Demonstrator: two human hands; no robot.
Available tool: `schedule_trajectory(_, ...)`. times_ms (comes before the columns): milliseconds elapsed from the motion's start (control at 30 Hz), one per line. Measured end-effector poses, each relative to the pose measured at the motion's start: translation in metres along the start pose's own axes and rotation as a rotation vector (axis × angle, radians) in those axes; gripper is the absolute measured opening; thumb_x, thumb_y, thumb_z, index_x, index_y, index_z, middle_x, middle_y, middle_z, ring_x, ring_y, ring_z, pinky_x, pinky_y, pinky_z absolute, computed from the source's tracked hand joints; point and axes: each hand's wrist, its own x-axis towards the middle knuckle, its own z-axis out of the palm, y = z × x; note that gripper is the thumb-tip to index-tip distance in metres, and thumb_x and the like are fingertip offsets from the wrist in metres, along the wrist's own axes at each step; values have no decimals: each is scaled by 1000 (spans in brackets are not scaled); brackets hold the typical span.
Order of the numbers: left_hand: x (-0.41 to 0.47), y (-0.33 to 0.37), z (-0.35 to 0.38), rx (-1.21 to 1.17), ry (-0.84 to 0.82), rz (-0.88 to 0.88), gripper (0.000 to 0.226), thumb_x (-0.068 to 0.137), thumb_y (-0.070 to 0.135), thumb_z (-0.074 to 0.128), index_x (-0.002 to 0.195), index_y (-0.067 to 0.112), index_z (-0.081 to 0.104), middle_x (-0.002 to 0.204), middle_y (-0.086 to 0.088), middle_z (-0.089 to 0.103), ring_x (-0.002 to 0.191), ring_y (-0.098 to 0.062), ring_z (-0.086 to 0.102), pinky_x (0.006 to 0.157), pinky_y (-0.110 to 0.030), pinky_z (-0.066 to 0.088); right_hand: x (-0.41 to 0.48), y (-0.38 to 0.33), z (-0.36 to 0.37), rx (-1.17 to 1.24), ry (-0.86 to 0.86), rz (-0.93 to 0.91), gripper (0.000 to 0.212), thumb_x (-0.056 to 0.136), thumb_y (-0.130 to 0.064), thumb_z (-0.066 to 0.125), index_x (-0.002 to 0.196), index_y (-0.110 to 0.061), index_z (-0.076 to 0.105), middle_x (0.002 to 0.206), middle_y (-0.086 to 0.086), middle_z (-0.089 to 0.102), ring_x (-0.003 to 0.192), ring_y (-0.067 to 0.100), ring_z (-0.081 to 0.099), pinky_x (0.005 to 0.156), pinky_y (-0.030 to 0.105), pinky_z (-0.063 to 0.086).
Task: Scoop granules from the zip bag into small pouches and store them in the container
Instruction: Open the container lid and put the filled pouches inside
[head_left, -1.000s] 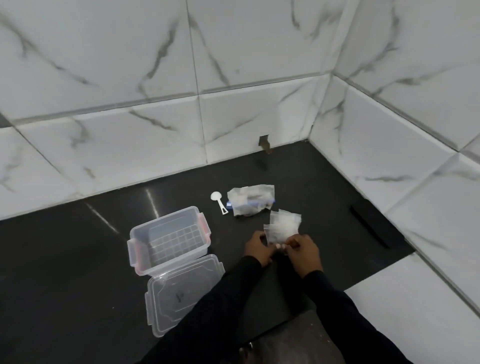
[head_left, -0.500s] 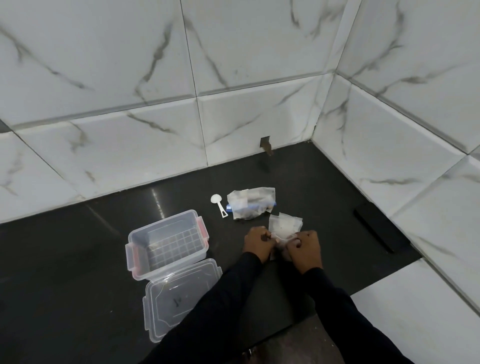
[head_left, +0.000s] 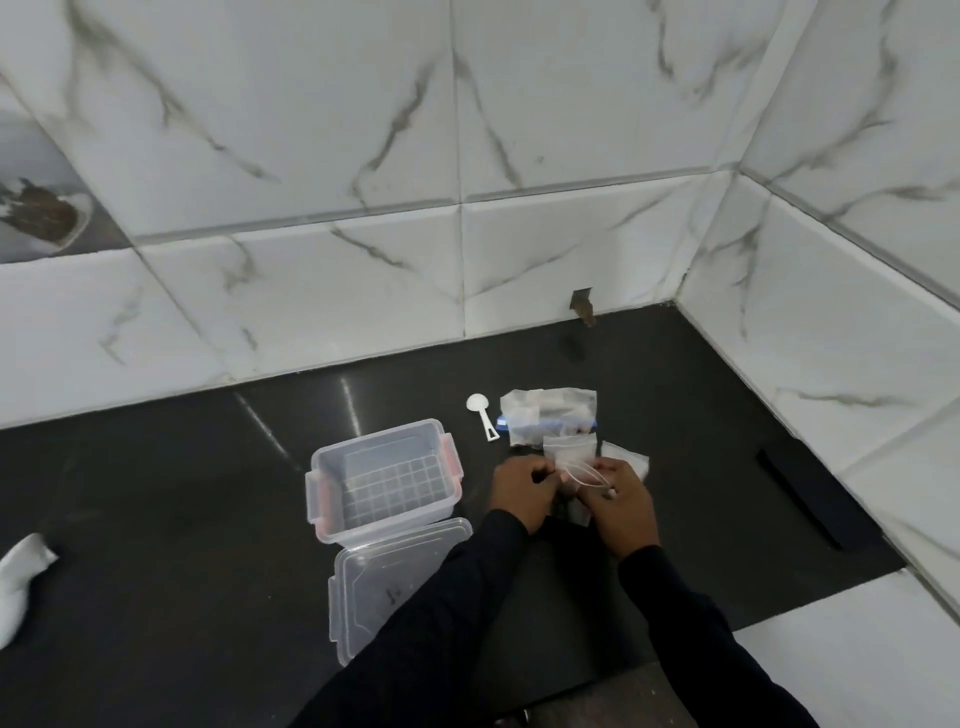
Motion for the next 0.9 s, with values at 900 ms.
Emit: schedule_trajectory(900,-25,-7,-91,-189,156,7,20,86,16,70,67,9,72,58,2,59,55,-5,48,59,-18,43,9,-33,48,312,-429,96,28,97,4,48,117,0,68,118,21,71,110,36,68,94,49,55)
